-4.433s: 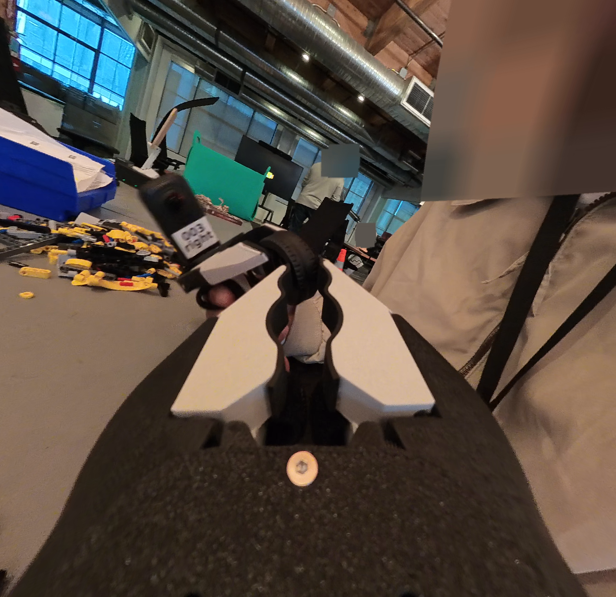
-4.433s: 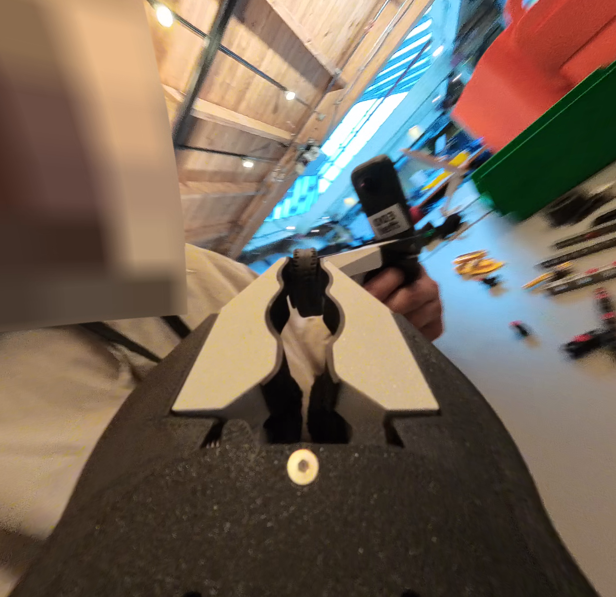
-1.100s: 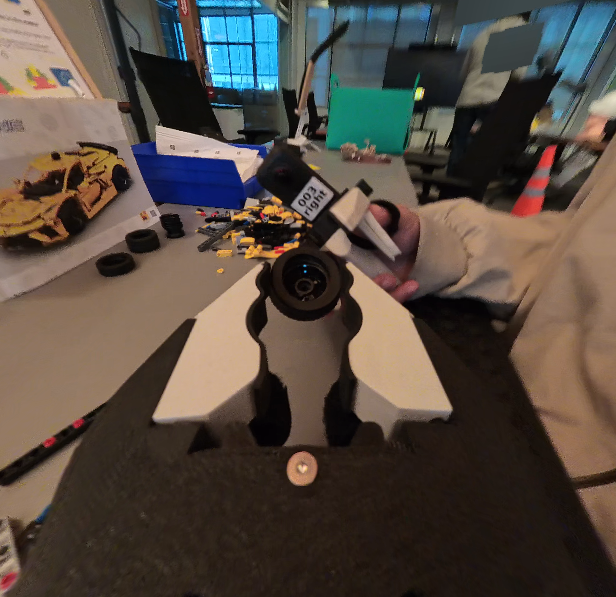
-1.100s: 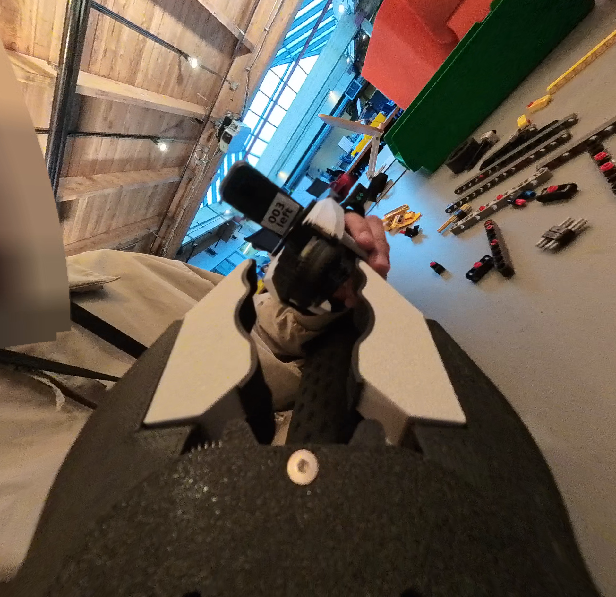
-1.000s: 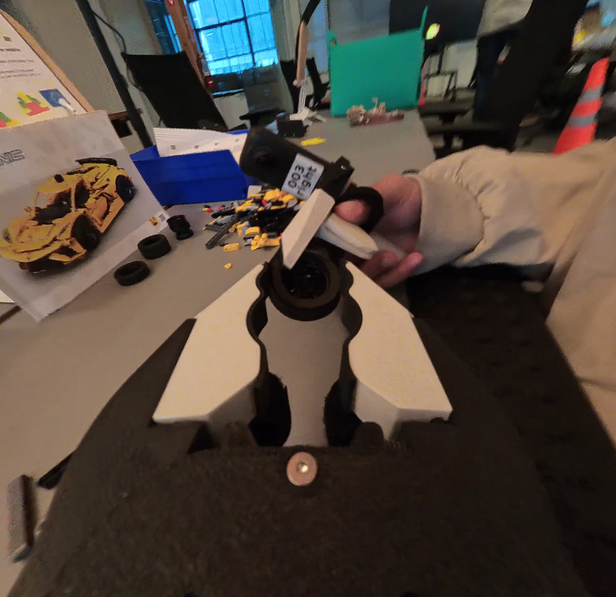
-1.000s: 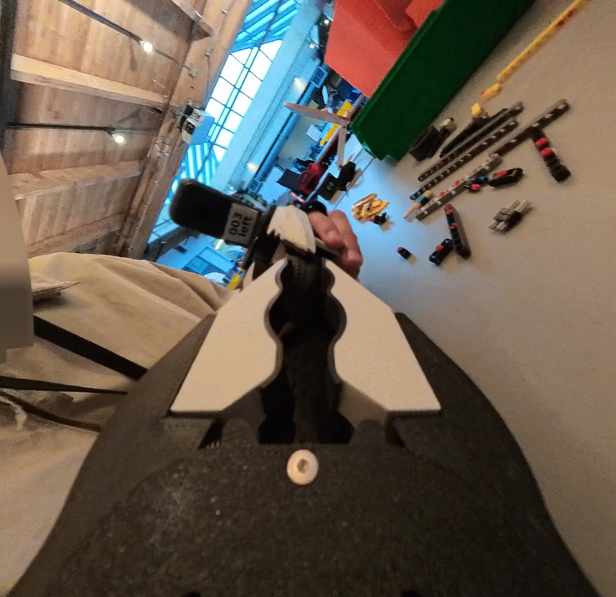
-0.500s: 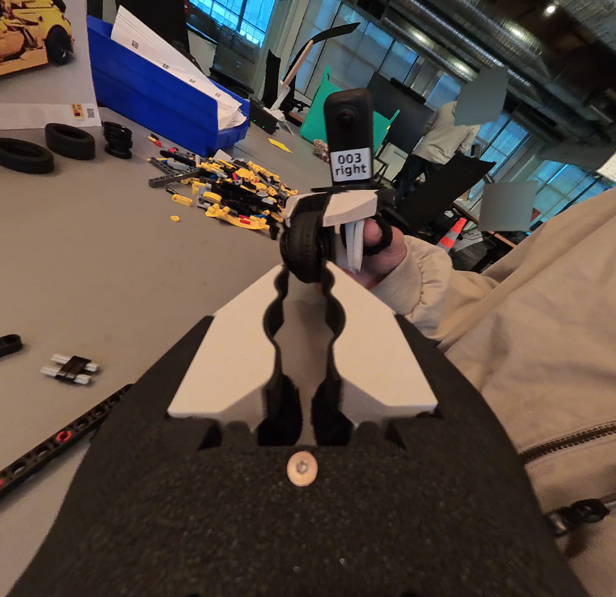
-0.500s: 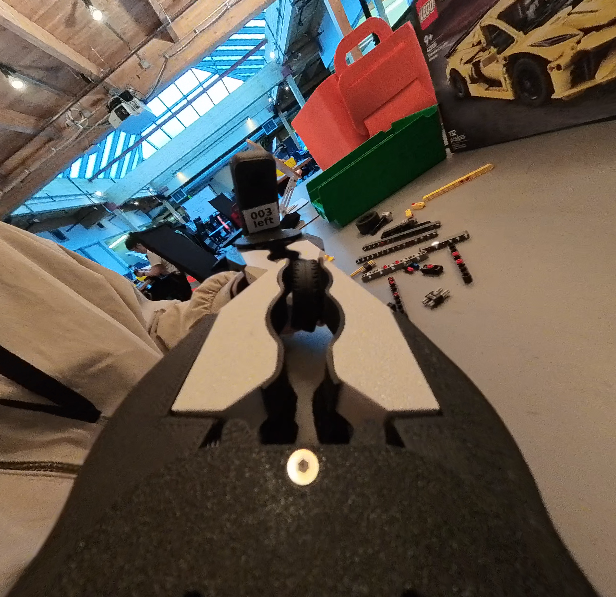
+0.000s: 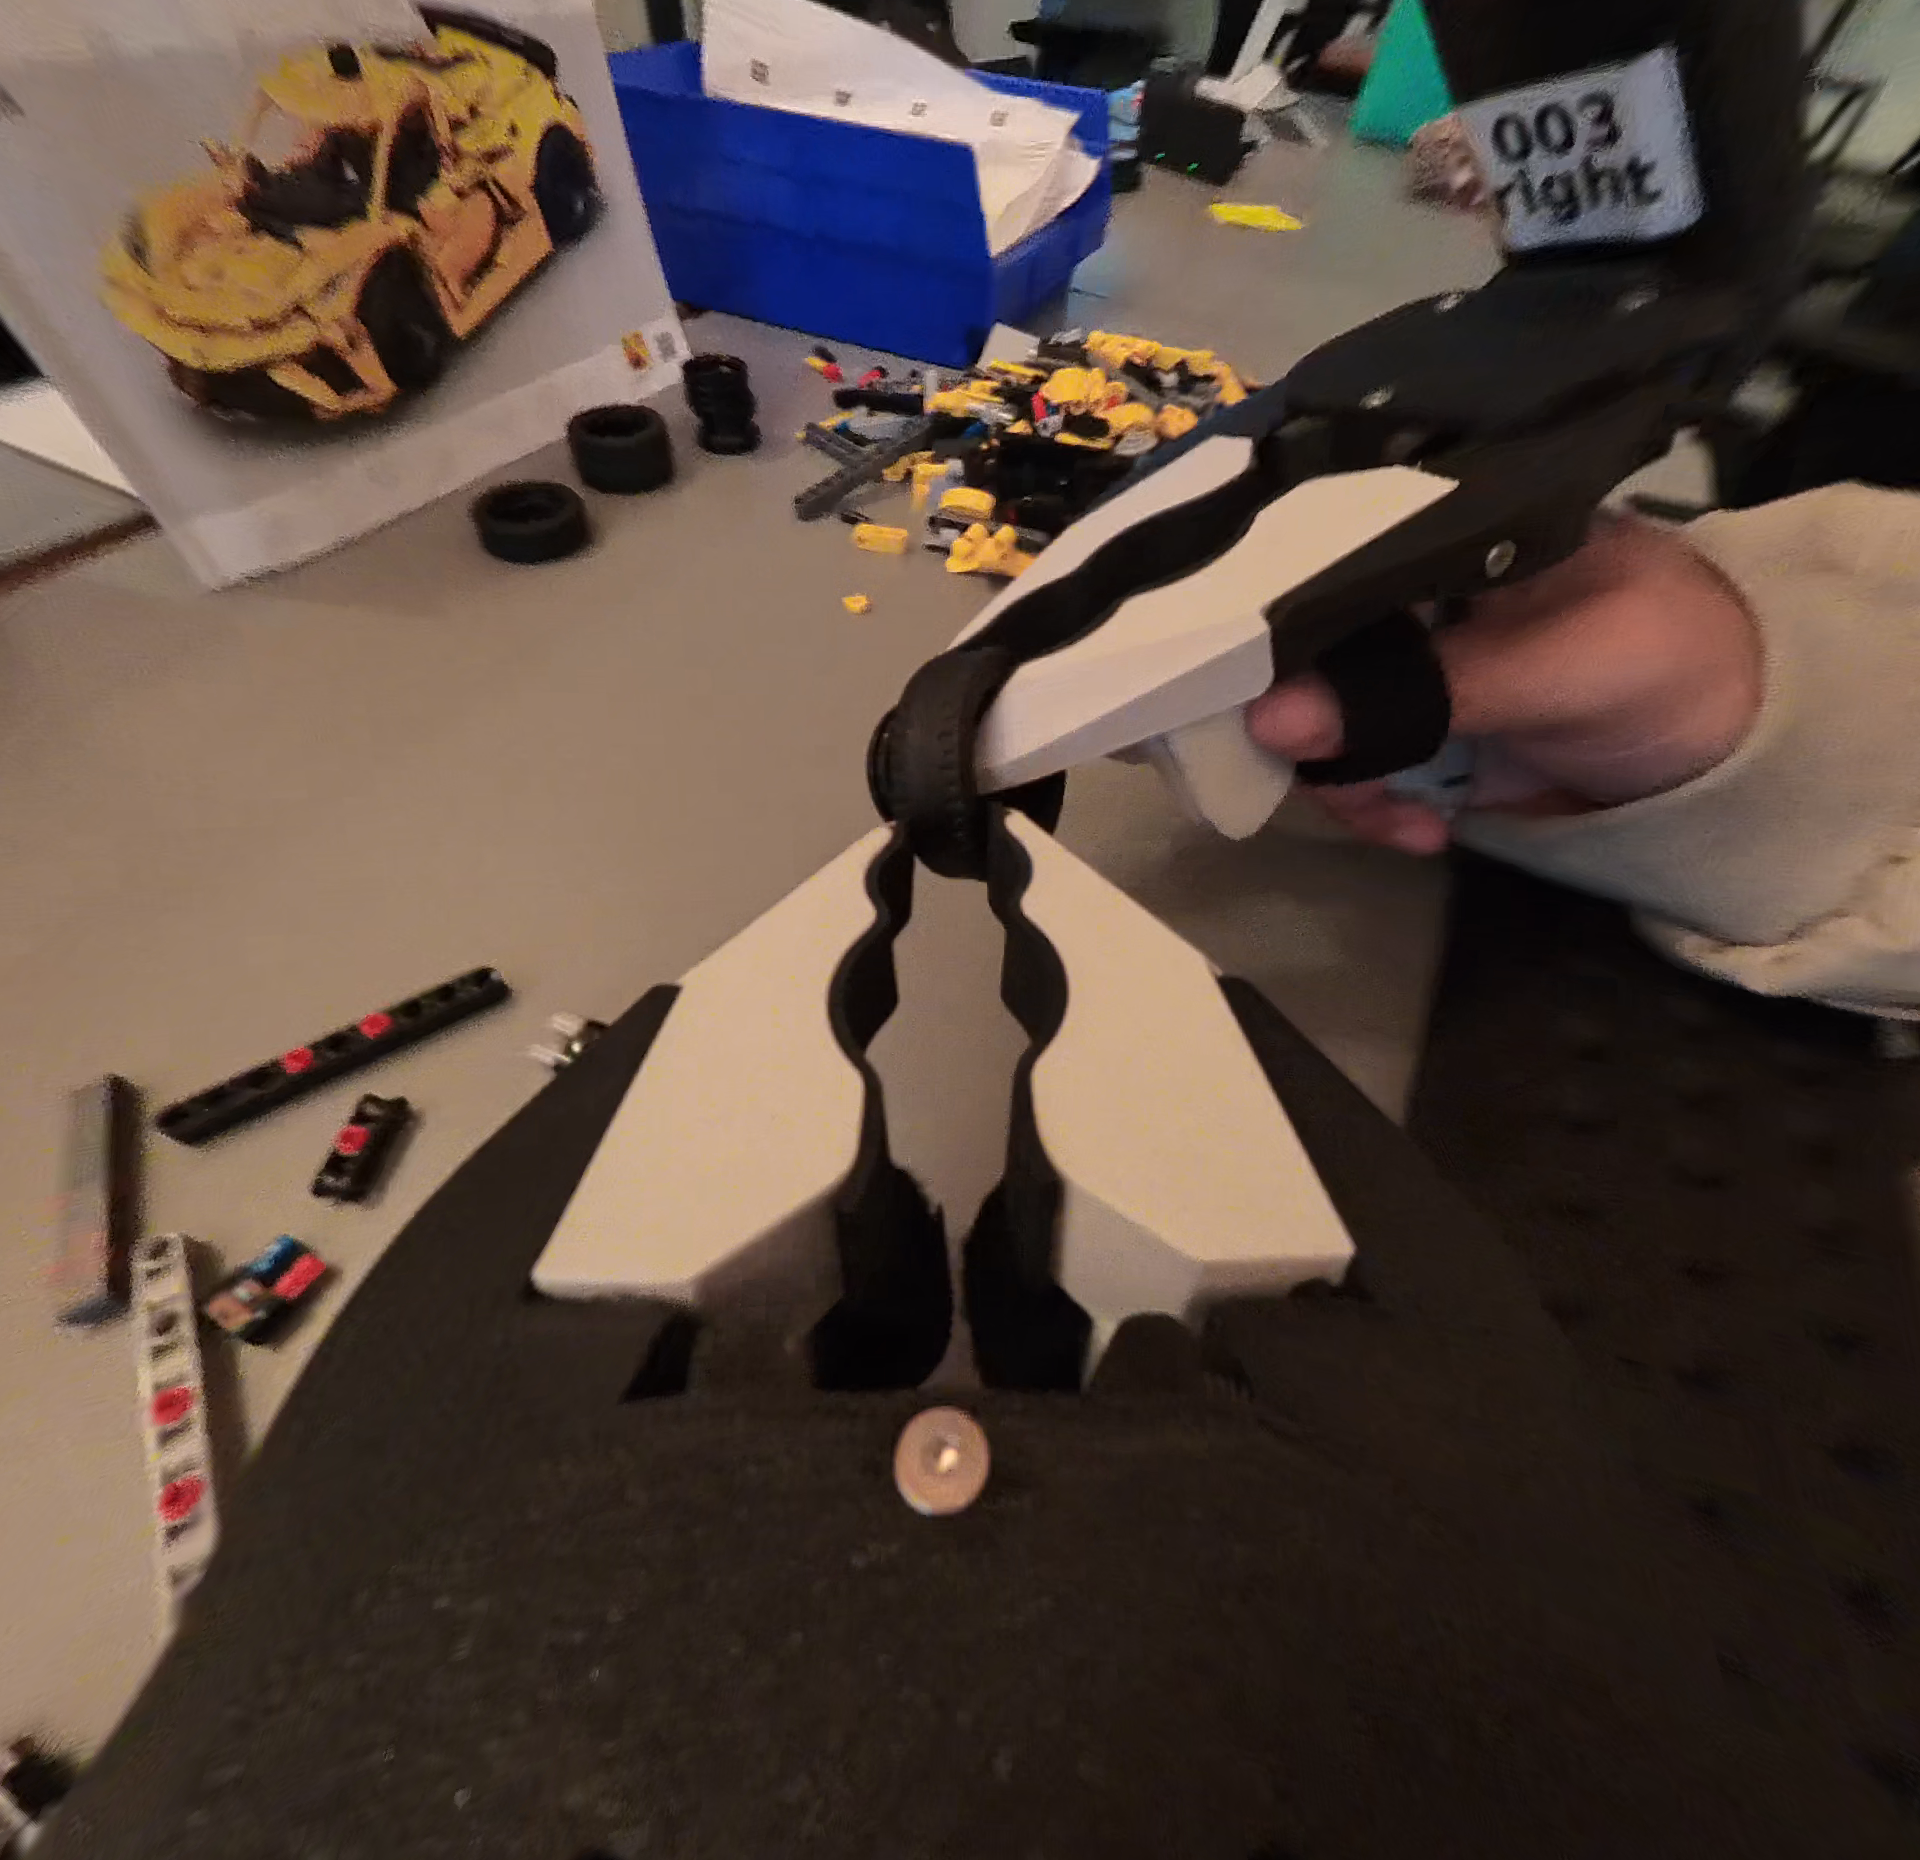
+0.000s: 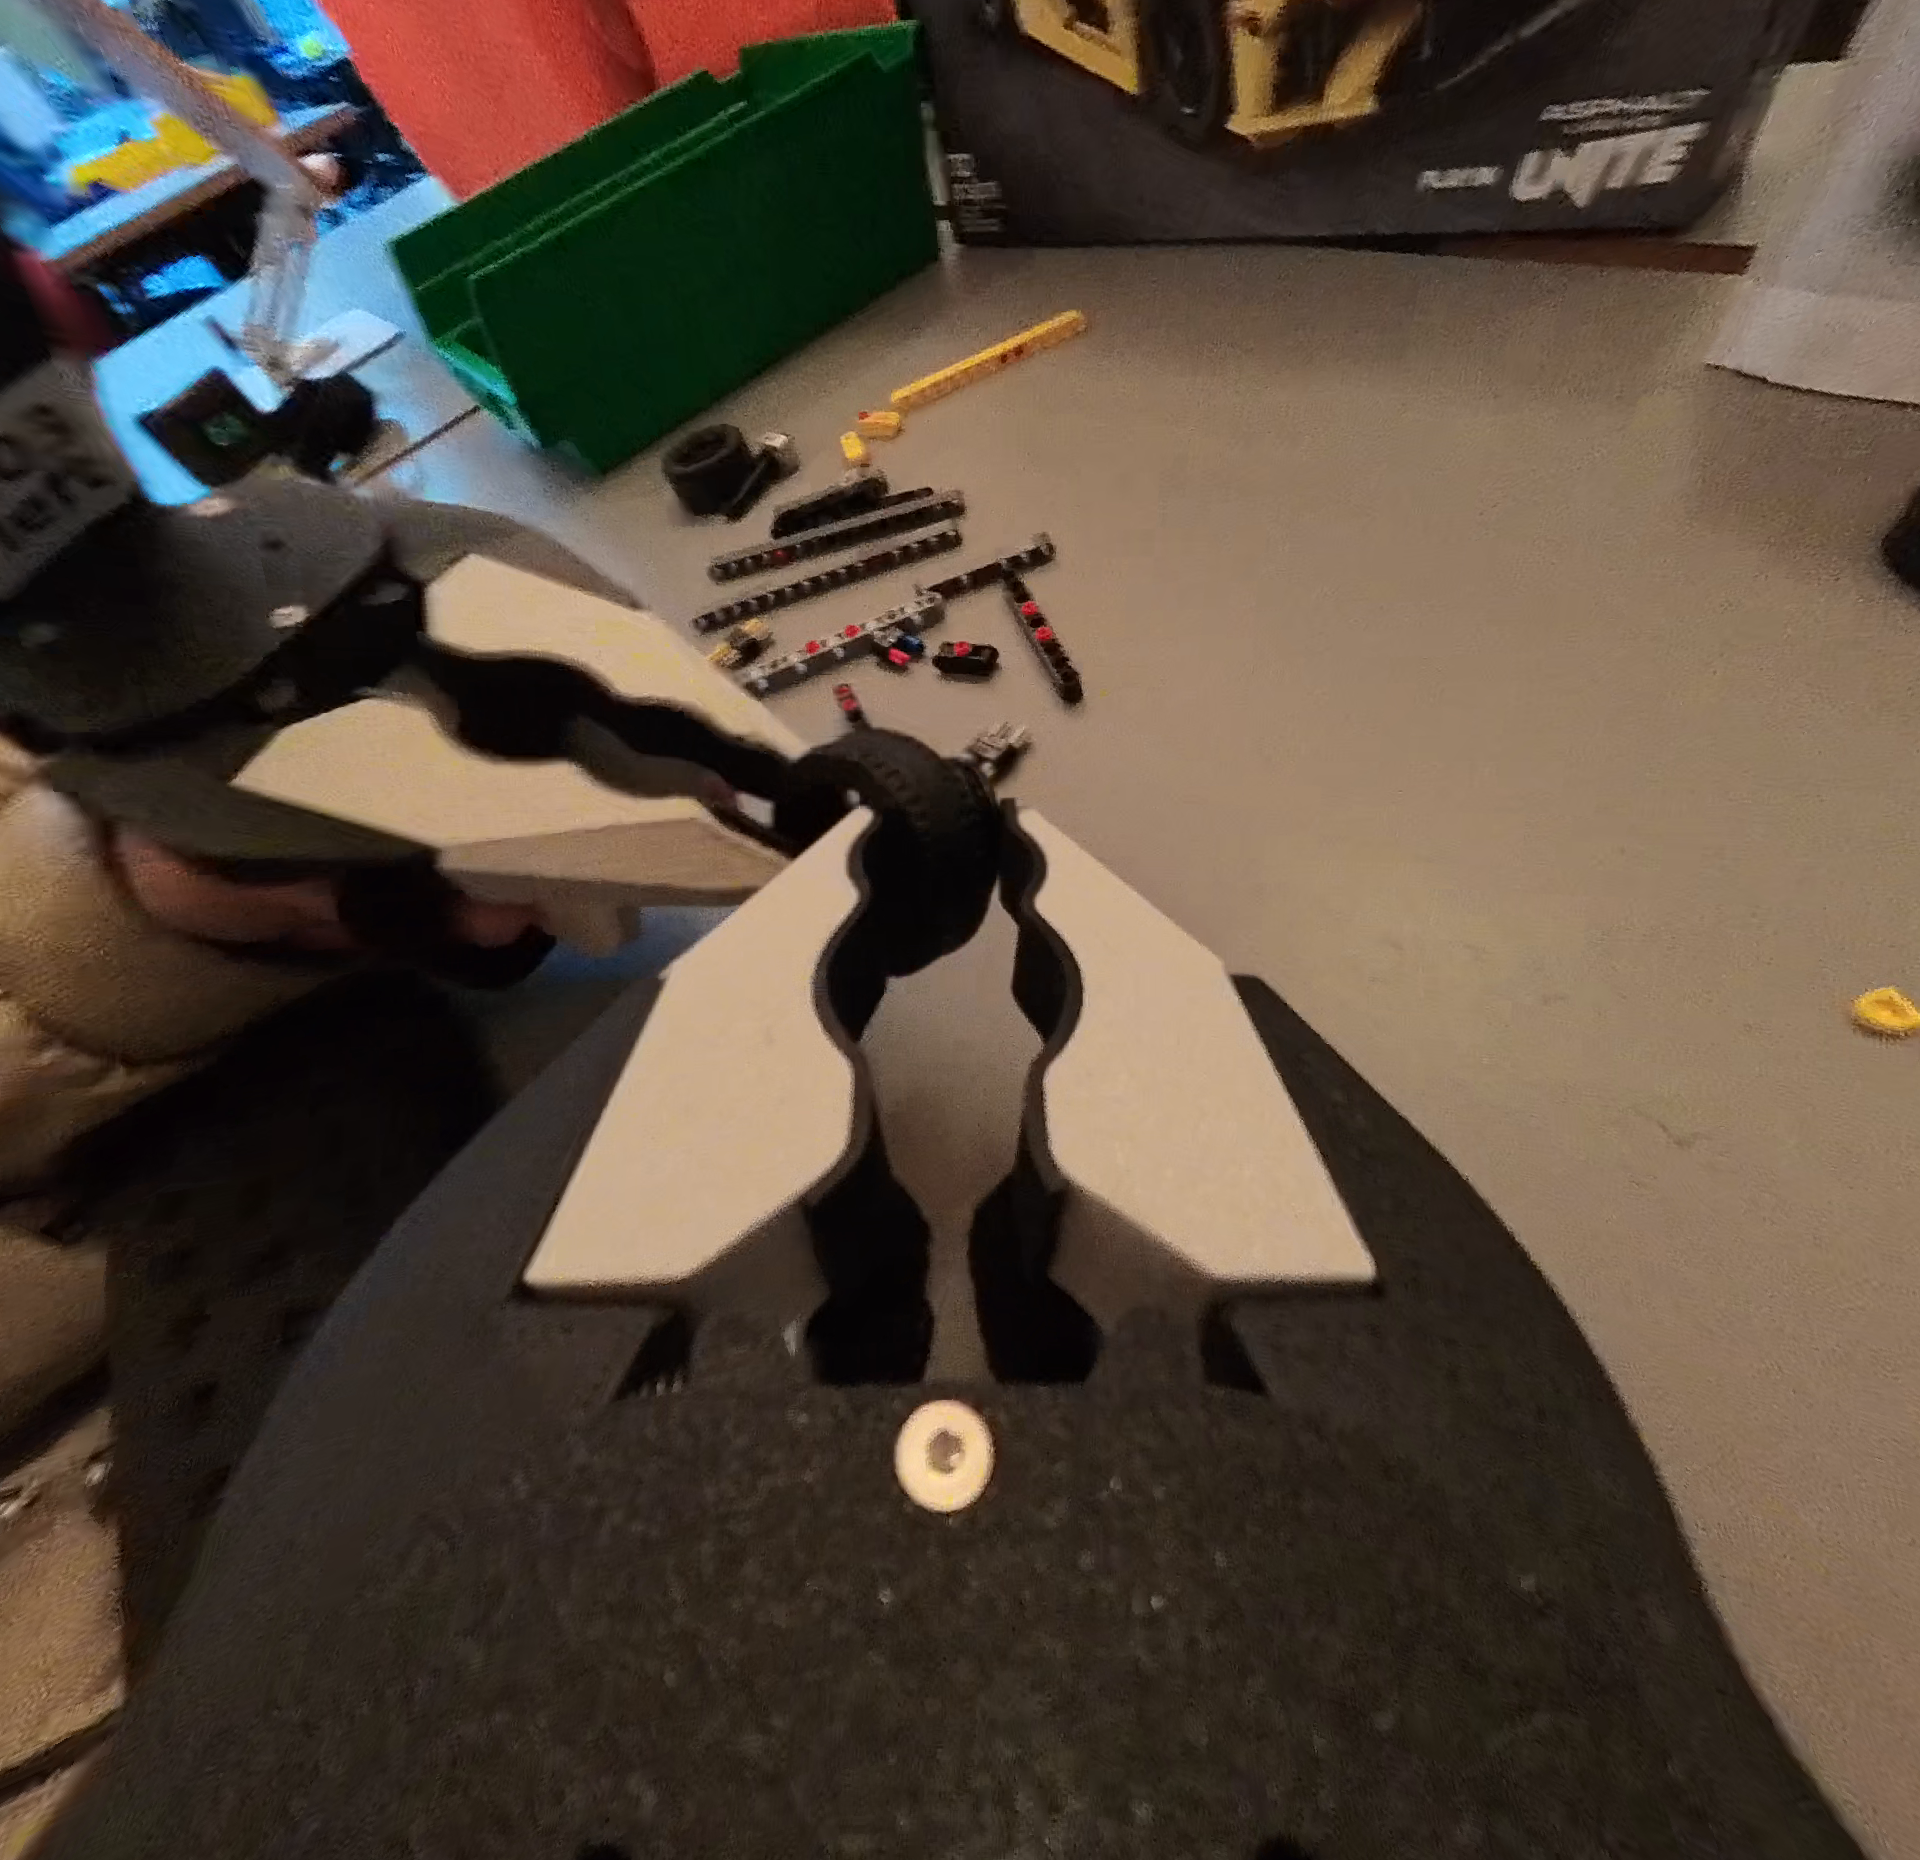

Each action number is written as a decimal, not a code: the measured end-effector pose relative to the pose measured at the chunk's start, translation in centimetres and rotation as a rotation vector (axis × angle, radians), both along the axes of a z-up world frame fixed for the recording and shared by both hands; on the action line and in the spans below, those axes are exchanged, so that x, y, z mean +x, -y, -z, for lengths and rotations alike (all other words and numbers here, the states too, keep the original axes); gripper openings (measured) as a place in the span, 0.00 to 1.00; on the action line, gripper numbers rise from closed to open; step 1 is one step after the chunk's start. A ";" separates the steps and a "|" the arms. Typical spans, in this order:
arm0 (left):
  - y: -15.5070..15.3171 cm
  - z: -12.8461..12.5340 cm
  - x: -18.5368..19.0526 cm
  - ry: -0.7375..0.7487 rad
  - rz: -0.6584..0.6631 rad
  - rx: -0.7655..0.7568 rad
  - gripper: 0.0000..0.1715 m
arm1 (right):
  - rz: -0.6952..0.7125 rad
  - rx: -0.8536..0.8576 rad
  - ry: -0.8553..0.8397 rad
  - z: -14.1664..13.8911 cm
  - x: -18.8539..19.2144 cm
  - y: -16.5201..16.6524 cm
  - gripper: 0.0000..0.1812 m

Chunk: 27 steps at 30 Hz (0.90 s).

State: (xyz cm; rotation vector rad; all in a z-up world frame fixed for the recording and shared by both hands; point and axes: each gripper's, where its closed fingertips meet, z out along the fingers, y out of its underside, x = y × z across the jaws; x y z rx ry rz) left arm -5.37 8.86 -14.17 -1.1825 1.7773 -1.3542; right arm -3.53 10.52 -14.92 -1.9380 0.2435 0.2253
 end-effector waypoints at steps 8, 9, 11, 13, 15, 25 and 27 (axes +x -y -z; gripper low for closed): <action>0.9 -0.4 0.3 0.053 -0.031 0.073 0.08 | 0.051 -0.081 0.021 1.4 1.2 0.5 0.08; 0.7 -0.3 0.3 0.045 -0.034 0.058 0.08 | 0.047 -0.081 0.061 1.4 1.1 0.3 0.08; 0.6 -0.4 0.4 0.039 -0.038 0.043 0.08 | 0.032 -0.076 0.088 1.6 0.8 0.0 0.08; 0.6 -0.5 0.4 0.051 -0.041 0.059 0.08 | 0.010 -0.072 0.042 1.8 0.5 -0.1 0.08; 0.7 -0.5 0.4 0.057 -0.039 0.063 0.08 | 0.023 -0.050 0.002 1.4 0.9 0.1 0.08; -6.3 0.2 0.6 -0.040 -0.278 -0.088 0.08 | -0.130 -0.008 -0.065 0.9 1.0 1.8 0.26; -7.2 0.3 0.4 -0.059 -0.295 -0.155 0.08 | -0.189 -0.102 0.083 2.1 0.9 2.7 0.26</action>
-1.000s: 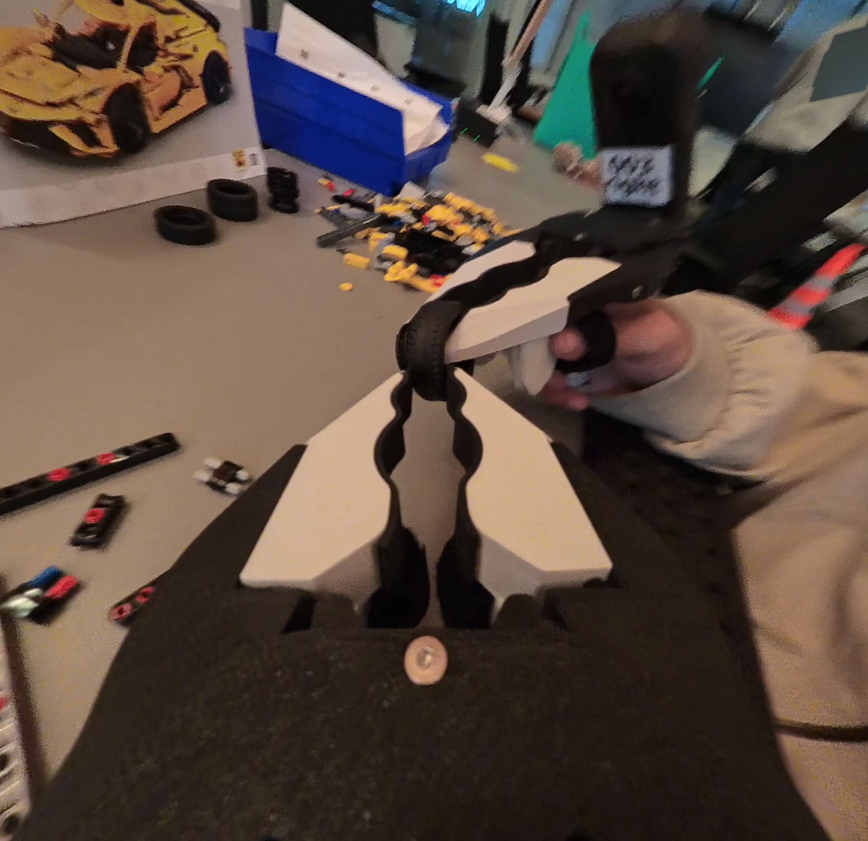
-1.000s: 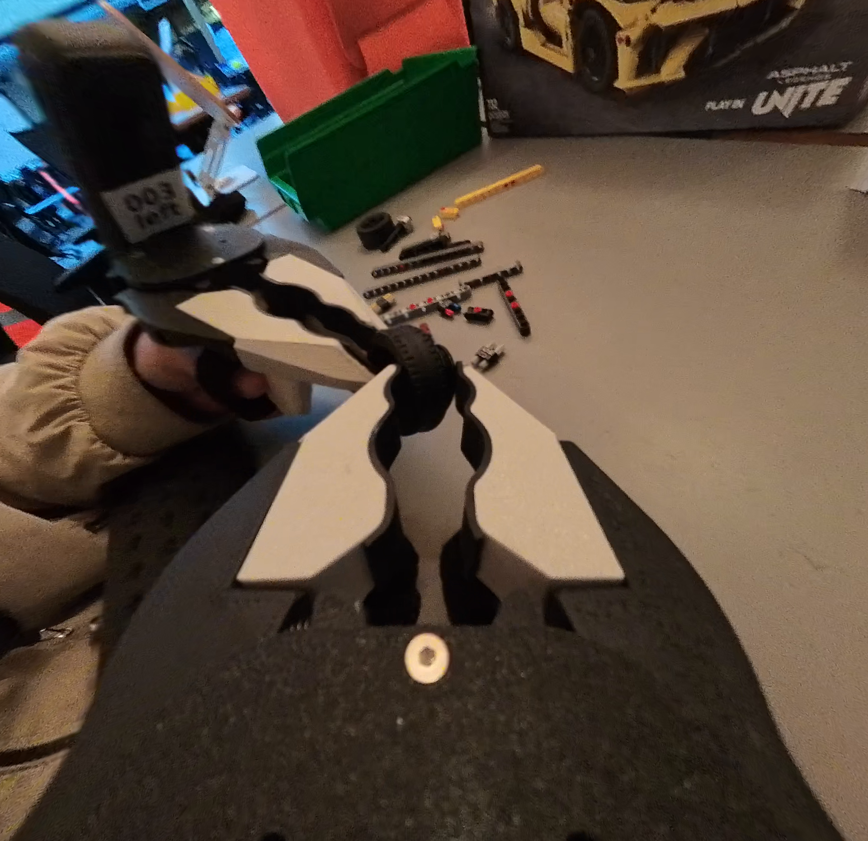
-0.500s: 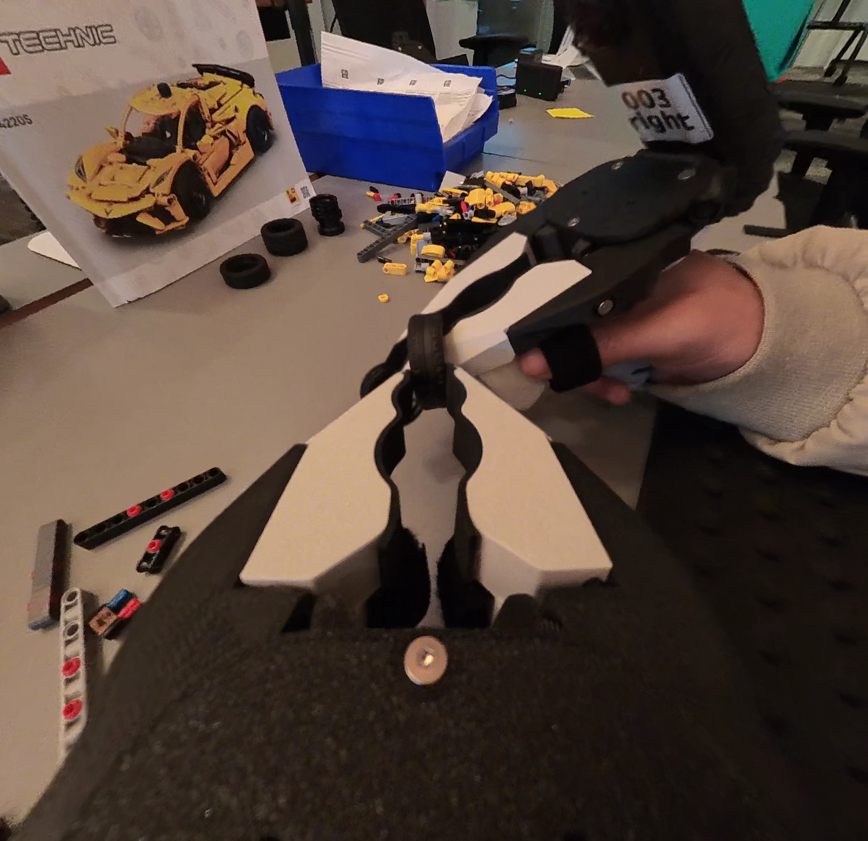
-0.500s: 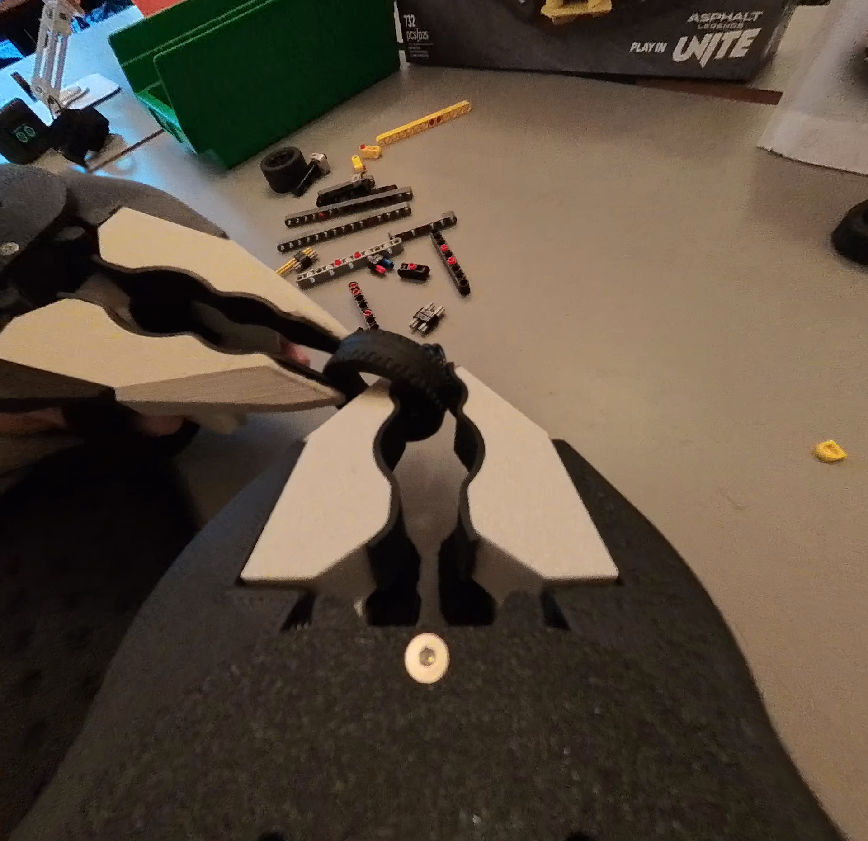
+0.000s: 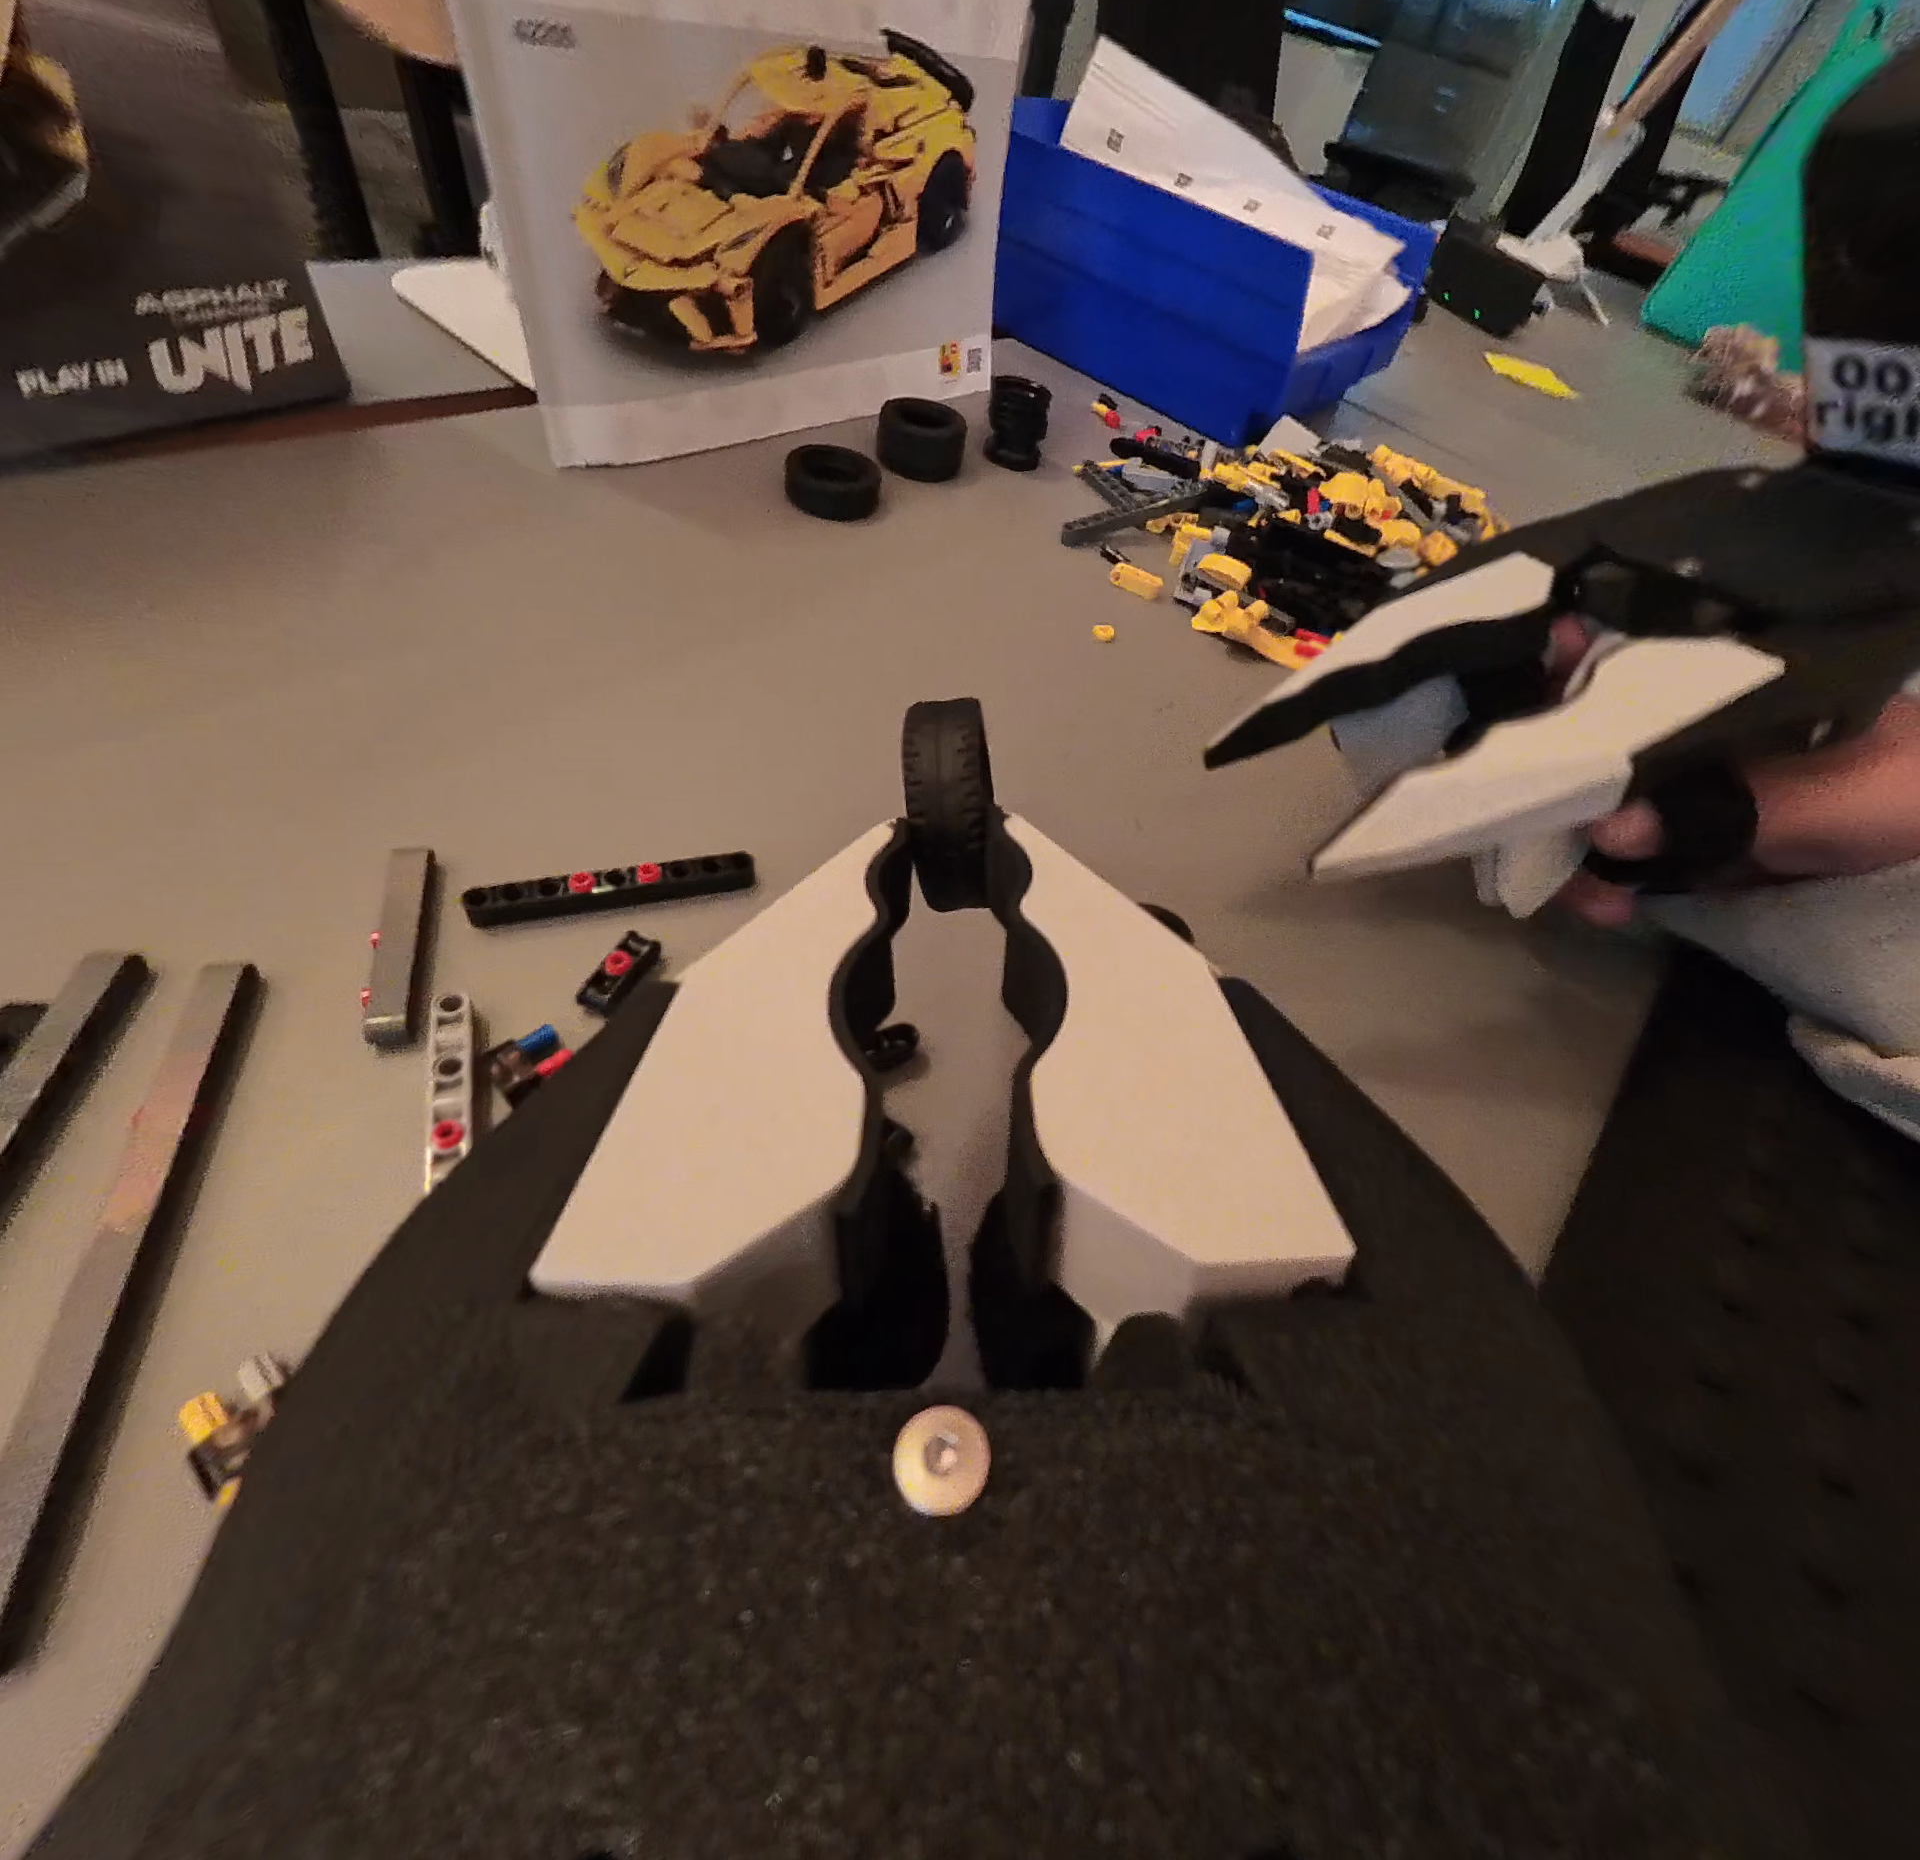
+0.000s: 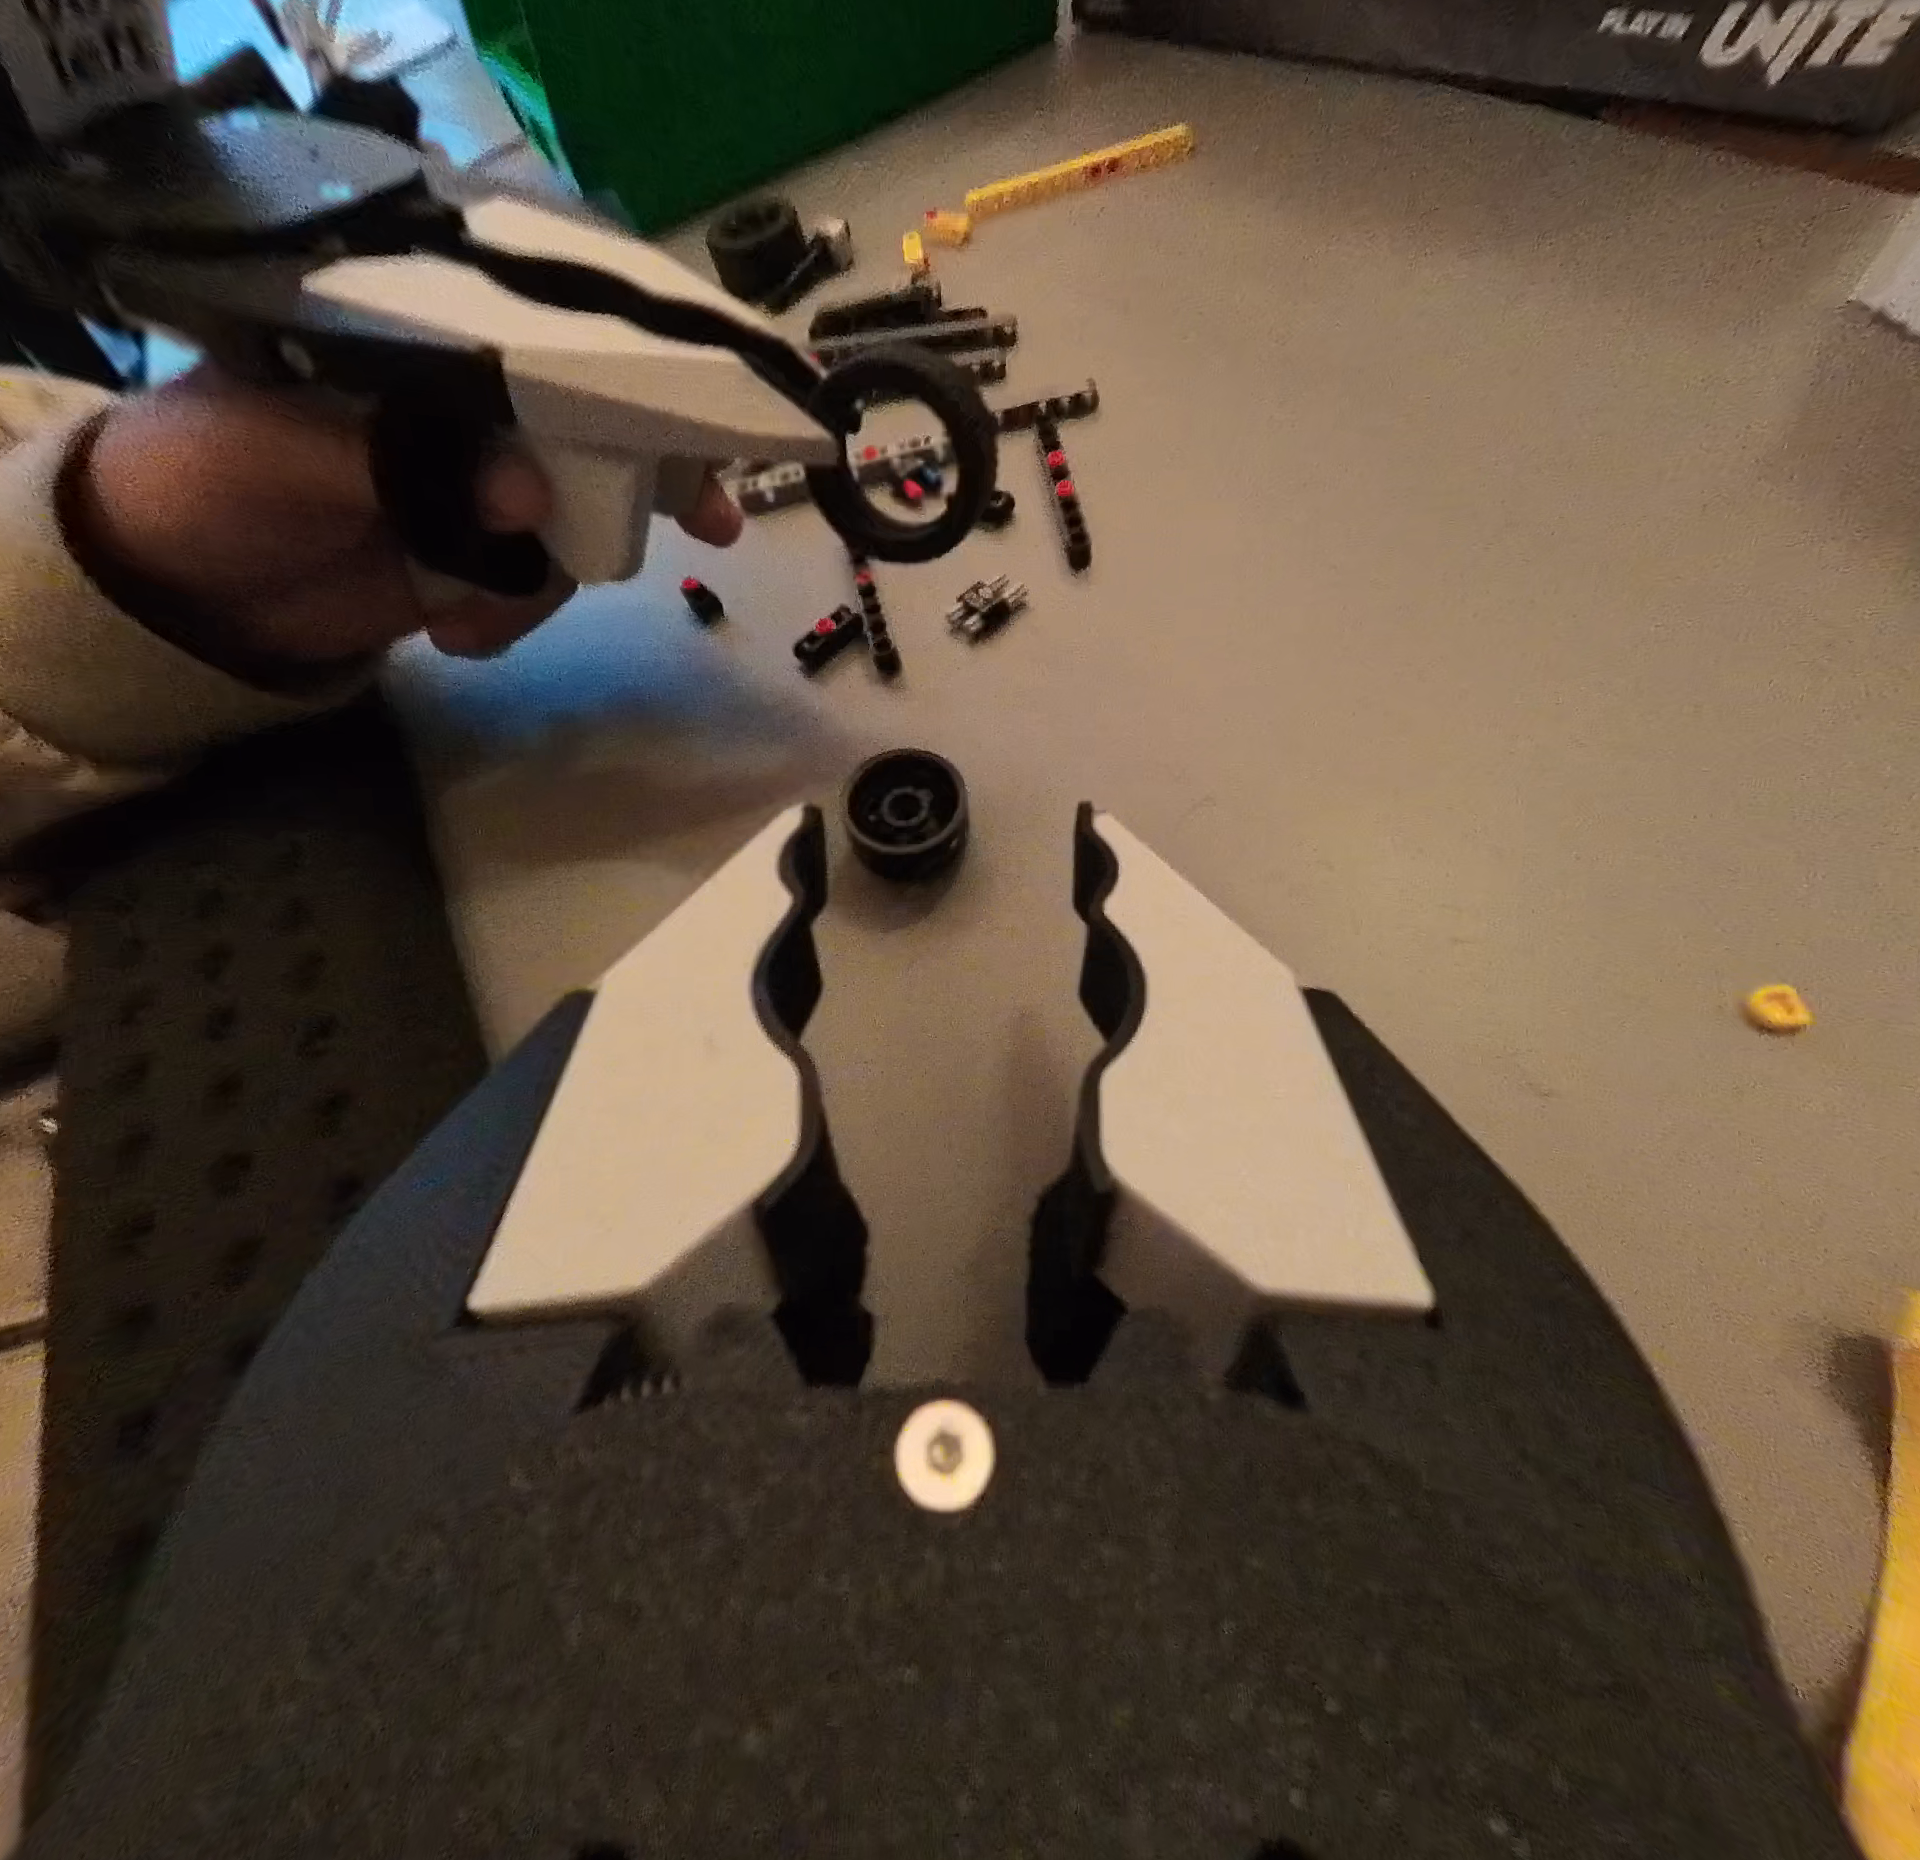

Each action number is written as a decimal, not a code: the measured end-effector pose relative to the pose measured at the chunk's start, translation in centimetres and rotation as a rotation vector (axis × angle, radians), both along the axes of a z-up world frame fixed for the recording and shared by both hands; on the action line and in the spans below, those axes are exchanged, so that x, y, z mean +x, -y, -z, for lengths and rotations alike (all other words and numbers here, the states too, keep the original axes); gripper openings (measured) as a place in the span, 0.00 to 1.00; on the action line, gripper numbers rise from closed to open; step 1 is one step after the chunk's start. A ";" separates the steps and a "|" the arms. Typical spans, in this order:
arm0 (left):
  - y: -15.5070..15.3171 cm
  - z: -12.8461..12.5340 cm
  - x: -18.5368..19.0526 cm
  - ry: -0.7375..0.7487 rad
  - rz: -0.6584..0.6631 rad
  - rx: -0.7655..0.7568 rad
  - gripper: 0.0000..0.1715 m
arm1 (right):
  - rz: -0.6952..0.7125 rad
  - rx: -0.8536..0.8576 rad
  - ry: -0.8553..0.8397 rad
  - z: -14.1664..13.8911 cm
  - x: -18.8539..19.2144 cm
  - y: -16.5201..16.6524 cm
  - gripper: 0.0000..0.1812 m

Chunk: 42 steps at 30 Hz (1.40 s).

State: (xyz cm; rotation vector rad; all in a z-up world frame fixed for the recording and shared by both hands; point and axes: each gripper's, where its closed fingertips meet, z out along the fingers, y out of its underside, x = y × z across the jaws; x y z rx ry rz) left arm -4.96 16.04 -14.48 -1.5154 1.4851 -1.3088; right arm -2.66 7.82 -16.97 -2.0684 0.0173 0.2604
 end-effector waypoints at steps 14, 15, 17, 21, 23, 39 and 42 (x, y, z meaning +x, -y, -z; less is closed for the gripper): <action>0.6 -0.5 -0.1 0.013 0.047 -0.125 0.08 | 0.028 -0.148 0.314 1.5 1.5 -2.0 0.16; 0.6 -0.5 -0.1 0.012 0.048 -0.138 0.08 | 0.092 -0.117 0.321 -0.3 3.9 -1.5 0.16; 0.6 -0.4 -0.1 0.005 0.052 -0.170 0.08 | 0.216 -0.086 0.336 -4.2 9.8 -0.1 0.16; 1.3 -0.2 -0.2 -0.013 0.088 -0.238 0.08 | 0.373 -0.271 0.362 -5.0 23.6 2.3 0.16; 1.6 -0.2 -0.2 -0.019 0.101 -0.248 0.08 | 0.375 -0.367 0.300 -2.9 27.7 2.2 0.16; 1.6 0.1 -0.3 -0.044 0.122 -0.325 0.08 | 0.366 -0.449 0.235 1.1 31.5 0.8 0.16; 1.6 0.1 -0.3 -0.046 0.123 -0.332 0.08 | 0.366 -0.444 0.219 1.4 31.5 0.9 0.17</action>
